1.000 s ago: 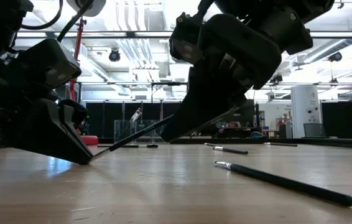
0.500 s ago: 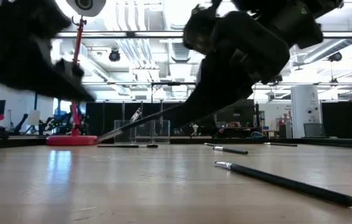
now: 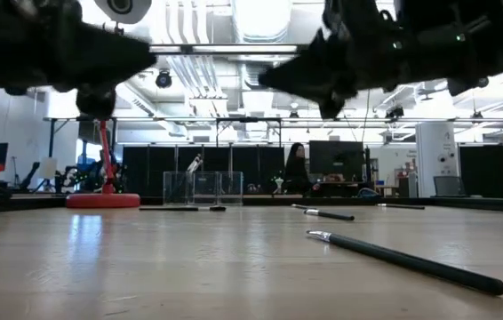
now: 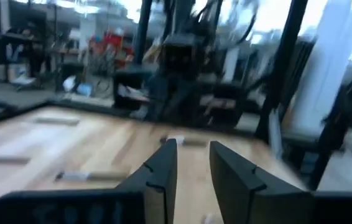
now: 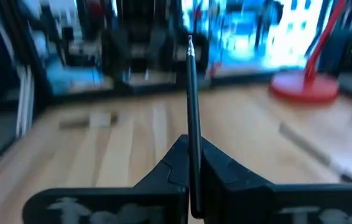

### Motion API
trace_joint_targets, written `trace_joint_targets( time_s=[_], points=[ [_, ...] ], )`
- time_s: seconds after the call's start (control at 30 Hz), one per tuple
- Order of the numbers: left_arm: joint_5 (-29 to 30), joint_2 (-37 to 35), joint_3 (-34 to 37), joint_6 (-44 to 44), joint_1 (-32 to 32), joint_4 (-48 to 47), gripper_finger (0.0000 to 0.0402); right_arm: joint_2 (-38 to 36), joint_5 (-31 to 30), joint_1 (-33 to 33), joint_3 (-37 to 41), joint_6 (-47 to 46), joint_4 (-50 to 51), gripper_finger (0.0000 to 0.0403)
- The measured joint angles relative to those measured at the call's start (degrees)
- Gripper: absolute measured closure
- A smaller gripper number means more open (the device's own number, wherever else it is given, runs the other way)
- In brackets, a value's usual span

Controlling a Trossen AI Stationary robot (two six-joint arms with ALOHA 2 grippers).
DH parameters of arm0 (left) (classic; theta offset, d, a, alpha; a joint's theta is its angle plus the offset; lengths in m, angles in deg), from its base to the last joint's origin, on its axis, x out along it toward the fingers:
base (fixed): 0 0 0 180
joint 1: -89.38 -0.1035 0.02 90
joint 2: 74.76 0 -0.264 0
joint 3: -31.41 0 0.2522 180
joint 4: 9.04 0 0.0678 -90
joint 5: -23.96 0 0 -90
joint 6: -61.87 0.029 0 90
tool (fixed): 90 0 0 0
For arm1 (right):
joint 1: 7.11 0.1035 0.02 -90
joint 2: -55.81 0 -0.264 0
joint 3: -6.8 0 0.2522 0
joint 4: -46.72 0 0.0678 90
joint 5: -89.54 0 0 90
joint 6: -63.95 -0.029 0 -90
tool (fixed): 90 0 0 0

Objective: Pick & Place Makeup Supplies
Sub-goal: Put the makeup brush into the transparent organizer

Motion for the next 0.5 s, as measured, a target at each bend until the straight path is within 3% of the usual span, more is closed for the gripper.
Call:
trace_joint_targets(
  time_s=[0.17, 0.5],
  points=[
    [-4.41, 0.4, -3.9, -1.23, -5.18, 0.33, 0.0314, 0.15, -0.16, -0.75, -0.7, 5.69, -8.98, 0.0394],
    [-11.15, -1.27, -11.92, 2.0, -8.58, 0.65, 0.0314, 0.2, -0.07, -0.4, -6.34, 11.02, -10.03, 0.0394]
  ],
)
